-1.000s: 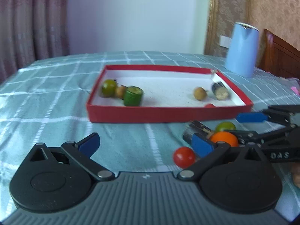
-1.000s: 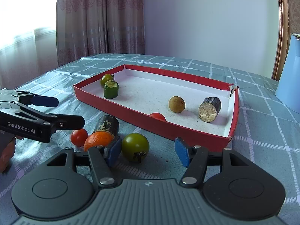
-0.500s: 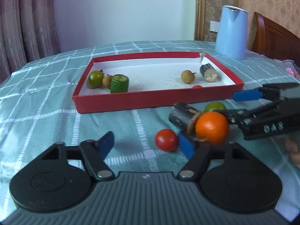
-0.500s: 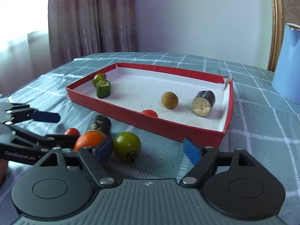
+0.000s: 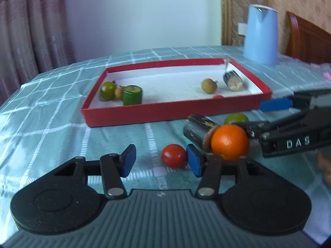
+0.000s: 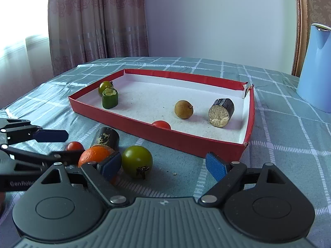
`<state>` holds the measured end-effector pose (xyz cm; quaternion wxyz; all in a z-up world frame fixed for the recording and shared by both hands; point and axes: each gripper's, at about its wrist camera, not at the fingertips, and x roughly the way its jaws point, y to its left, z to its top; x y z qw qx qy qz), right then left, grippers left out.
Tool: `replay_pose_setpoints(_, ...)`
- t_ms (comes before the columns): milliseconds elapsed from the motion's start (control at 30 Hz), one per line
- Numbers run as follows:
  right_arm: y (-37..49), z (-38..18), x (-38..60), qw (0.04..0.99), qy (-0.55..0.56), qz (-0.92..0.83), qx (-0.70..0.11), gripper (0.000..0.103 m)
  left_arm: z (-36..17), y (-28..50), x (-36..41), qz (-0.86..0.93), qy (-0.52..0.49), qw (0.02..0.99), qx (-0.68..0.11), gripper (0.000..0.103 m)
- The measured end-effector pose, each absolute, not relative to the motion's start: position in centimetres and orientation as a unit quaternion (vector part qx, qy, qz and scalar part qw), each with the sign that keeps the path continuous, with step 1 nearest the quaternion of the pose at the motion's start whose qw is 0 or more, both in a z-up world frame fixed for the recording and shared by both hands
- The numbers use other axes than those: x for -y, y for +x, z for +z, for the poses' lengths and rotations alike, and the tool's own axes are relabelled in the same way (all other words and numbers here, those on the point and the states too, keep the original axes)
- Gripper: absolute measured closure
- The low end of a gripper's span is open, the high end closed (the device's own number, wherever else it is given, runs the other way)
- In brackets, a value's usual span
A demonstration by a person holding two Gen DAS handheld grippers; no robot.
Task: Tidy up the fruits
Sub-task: 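Grasp the small red cherry tomato with the left gripper while the right gripper grasps the green tomato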
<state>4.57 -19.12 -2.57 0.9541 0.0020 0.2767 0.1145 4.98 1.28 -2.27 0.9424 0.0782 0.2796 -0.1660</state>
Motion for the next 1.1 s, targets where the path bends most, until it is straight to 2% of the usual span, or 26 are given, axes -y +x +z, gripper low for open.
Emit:
replay_pose_setpoints(133, 4.6, -2.6, 19.0, 0.954, 0.0, 0.114, -0.276, 0.014, -1.8, 4.8, -2.1, -0.142, 0.053, 0.953, -0.263, 0.055)
replay_pose_setpoints(200, 4.5, -2.5, 18.9, 0.954, -0.003, 0.119, -0.274, 0.018, -1.7, 4.8, -2.3, -0.132, 0.044, 0.956, -0.258, 0.056)
replay_pose_setpoints(367, 3.6, -2.2, 17.7, 0.958, -0.044, 0.131, -0.25, 0.04, -2.1, 5.1, -1.3, -0.158, 0.068, 0.944, -0.282, 0.053)
replay_pose_setpoints(533, 3.8, -2.2, 17.9, 0.957, -0.037, 0.135, -0.254, 0.041, -2.5, 5.2, -0.6, -0.163, 0.082, 0.939, -0.292, 0.056)
replay_pose_setpoints(667, 3.8, -2.2, 18.0, 0.957, -0.036, 0.135, -0.254, 0.041, -2.6, 4.8, -0.7, -0.184, 0.077, 0.936, -0.289, 0.076)
replay_pose_setpoints(700, 3.8, -2.2, 17.9, 0.957, -0.035, 0.135, -0.255, 0.041, -2.5, 4.6, -0.6, -0.187, 0.078, 0.936, -0.287, 0.078)
replay_pose_setpoints(1000, 4.1, -2.3, 18.2, 0.955, -0.022, 0.139, -0.26, 0.04, -2.5, 4.5, -0.8, -0.176, 0.075, 0.94, -0.283, 0.079)
replay_pose_setpoints(1100, 3.8, -2.3, 18.0, 0.955, -0.026, 0.148, -0.257, 0.049, -2.5, 4.7, -1.1, -0.177, 0.066, 0.94, -0.286, 0.079)
